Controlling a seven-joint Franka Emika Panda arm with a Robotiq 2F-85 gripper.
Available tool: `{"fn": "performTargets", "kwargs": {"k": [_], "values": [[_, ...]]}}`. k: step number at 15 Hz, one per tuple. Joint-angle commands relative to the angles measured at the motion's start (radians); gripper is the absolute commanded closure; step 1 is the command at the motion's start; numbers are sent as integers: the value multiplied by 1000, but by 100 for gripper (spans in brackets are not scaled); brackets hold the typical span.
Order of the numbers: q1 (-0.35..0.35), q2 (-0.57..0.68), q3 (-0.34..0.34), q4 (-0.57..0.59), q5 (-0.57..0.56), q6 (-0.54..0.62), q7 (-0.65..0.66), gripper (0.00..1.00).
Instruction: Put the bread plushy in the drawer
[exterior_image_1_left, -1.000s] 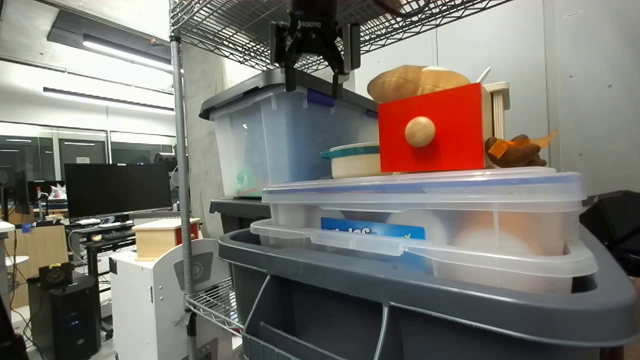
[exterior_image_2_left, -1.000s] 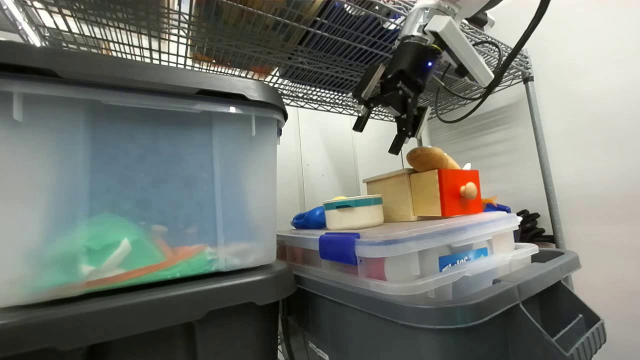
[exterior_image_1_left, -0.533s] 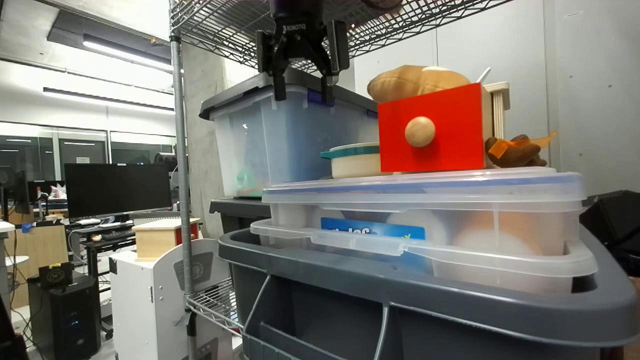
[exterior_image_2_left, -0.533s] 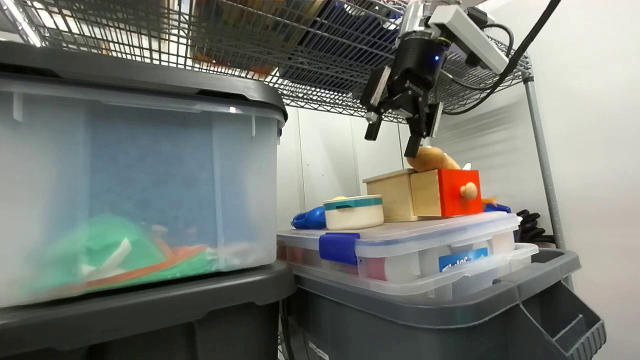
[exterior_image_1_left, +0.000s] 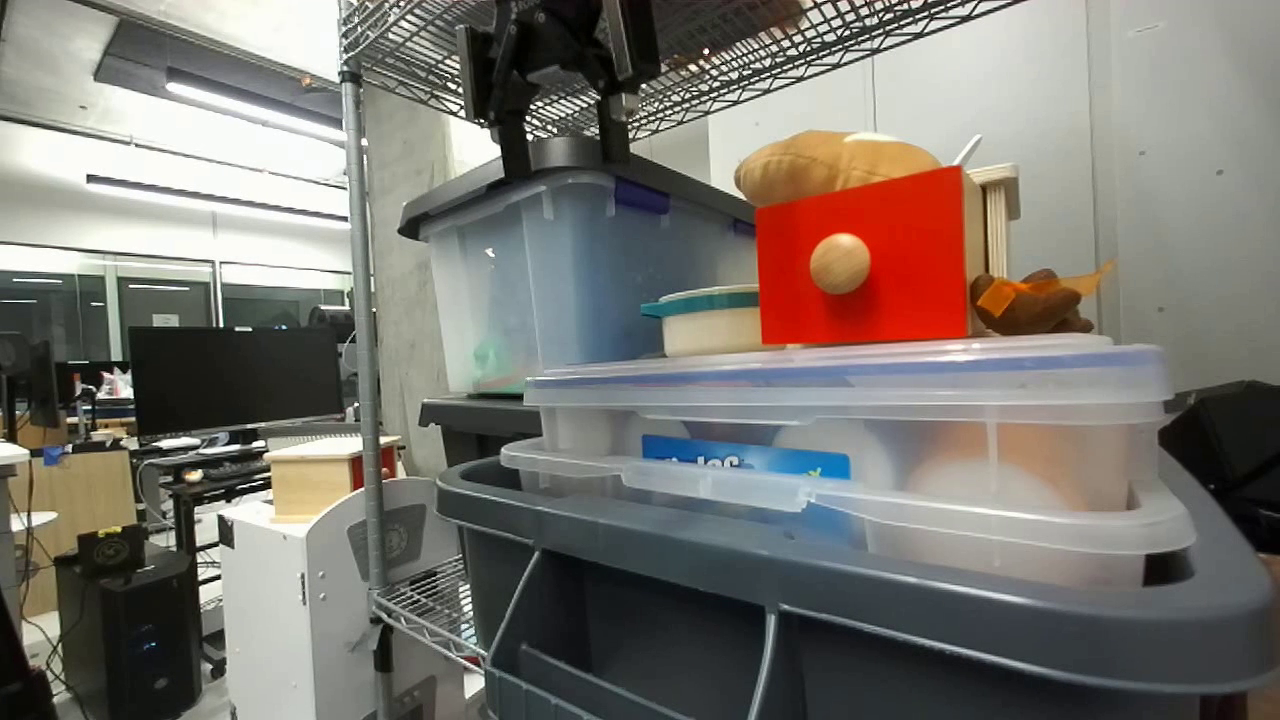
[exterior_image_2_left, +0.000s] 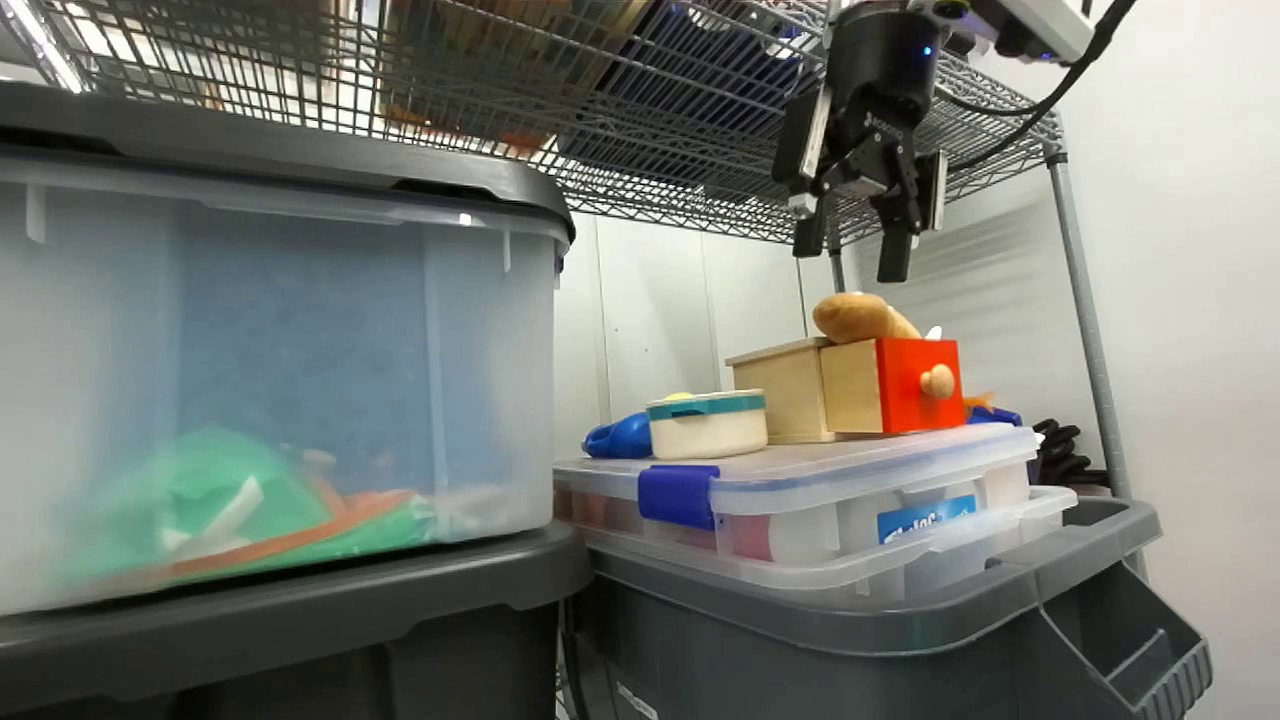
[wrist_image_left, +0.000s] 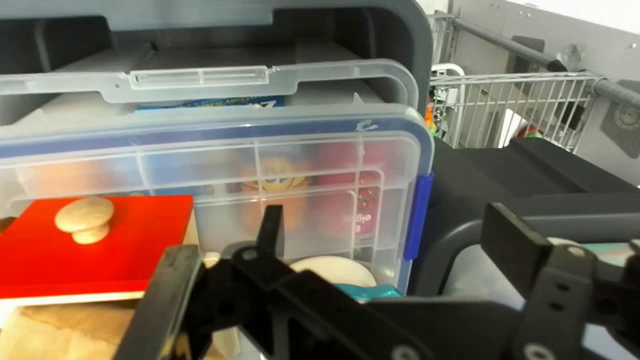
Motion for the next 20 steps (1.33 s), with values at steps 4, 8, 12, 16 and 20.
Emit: {"fn": "performTargets", "kwargs": {"k": [4, 8, 12, 16, 20], "values": [[-17, -134, 43, -132, -194, -6, 181, 0], [-25, -161, 39, -191, -248, -17, 232, 0], [-30, -175, 35, -214, -250, -26, 242, 0], [-22, -203, 37, -214, -241, -44, 236, 0], [-16, -242, 37, -218, -234, -79, 230, 0]]}}
